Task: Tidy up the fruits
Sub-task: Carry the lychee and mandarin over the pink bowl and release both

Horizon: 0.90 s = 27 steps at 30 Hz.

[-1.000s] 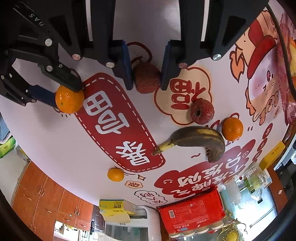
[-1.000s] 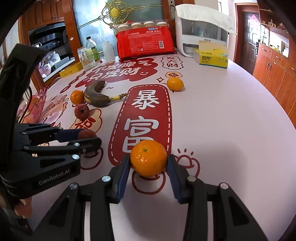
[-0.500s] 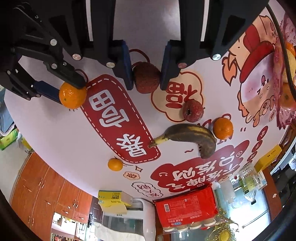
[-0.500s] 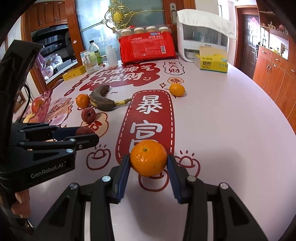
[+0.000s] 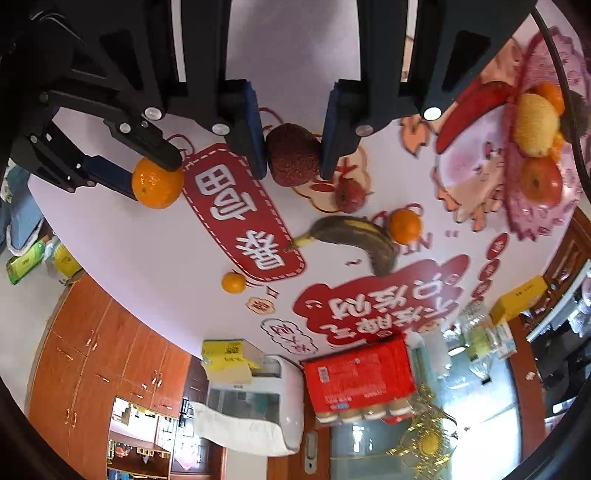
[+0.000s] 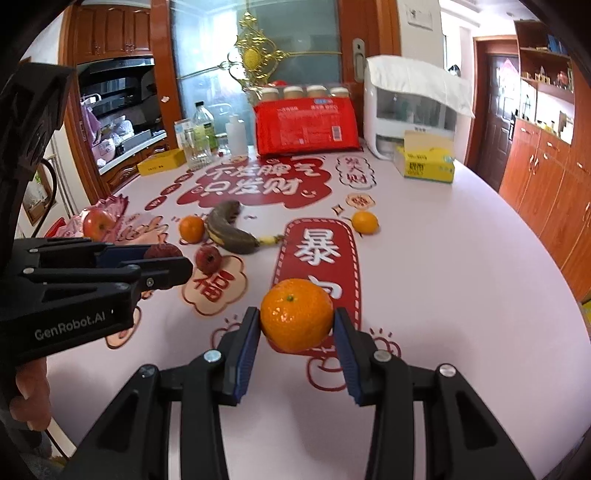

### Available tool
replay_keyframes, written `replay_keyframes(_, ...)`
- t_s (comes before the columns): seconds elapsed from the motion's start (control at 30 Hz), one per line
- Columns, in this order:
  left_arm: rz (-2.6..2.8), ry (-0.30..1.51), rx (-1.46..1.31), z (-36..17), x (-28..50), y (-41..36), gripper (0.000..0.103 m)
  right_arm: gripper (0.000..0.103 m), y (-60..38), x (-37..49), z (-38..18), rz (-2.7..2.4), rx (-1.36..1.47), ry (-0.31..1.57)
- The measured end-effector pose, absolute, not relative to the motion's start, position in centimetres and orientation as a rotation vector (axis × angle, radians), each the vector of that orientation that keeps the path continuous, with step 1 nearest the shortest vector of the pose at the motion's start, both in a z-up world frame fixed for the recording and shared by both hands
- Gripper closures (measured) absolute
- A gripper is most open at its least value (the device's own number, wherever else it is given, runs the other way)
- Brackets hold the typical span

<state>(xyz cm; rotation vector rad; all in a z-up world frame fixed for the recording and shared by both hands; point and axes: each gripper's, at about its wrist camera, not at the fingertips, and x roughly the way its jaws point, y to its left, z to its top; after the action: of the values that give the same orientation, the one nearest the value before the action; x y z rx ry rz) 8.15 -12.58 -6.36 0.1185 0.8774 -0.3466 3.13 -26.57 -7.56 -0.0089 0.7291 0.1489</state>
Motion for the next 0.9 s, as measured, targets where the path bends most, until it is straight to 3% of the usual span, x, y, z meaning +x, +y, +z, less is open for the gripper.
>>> replay_keyframes(0.9, 0.105, 0.764, -0.026, 2.7, 6.9, 9.3, 0.076, 0.062, -7.1, 8.0, 2.3, 0.536, -0.144, 0.579)
